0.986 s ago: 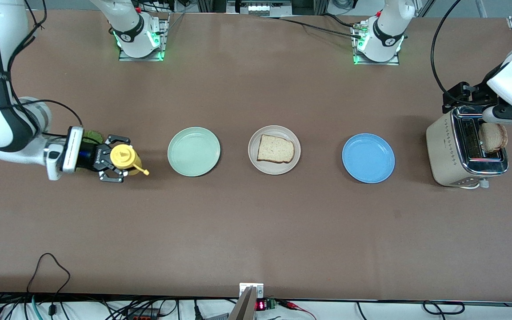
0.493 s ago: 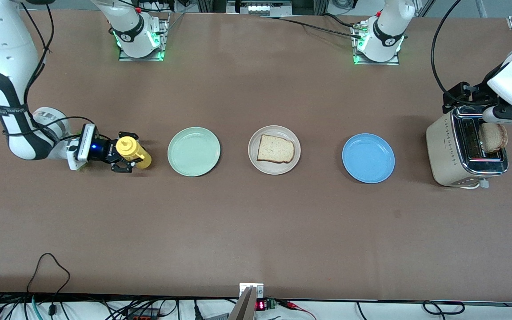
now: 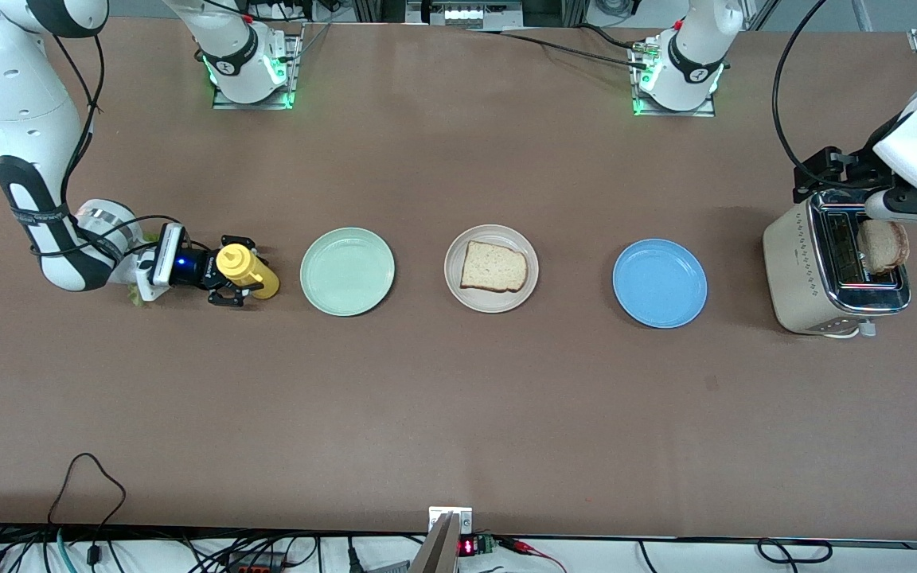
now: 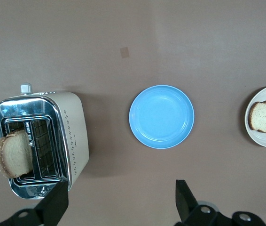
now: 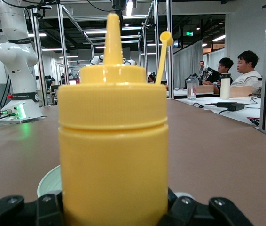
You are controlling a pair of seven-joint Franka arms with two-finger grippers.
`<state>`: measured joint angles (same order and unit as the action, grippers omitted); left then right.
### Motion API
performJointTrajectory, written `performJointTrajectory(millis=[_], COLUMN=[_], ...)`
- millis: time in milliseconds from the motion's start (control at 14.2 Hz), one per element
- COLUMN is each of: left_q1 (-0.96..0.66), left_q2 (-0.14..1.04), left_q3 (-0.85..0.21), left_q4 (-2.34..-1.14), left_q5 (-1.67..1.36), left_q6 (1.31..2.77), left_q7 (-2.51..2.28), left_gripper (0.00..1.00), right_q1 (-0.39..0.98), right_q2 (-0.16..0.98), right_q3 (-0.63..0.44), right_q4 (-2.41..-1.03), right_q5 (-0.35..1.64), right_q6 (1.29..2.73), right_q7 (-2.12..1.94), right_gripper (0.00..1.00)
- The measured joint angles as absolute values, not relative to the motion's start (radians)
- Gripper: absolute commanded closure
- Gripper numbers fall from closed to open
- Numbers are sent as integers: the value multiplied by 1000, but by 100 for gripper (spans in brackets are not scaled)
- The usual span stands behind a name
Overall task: Make sandwich in beige plate with both arms
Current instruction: 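Return the yellow bottle to its spot and release it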
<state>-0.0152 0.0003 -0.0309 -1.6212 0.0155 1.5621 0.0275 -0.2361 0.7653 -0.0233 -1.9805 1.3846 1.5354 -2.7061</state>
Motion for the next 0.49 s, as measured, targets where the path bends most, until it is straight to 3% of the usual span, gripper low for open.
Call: performJointTrajectory(millis=[493], left_q1=[-15], left_q2=[0], left_q3=[-30], left_q4=[-1621], left_q5=[15], left_q6=[1549], left_q7=[28], left_gripper=[0], right_q1=[-246], right_q2=[759], right_q3=[-66], right_q4=[-1933], right_q5=[1340], right_q6=[1528], right_q7=[-2703], right_gripper=[0])
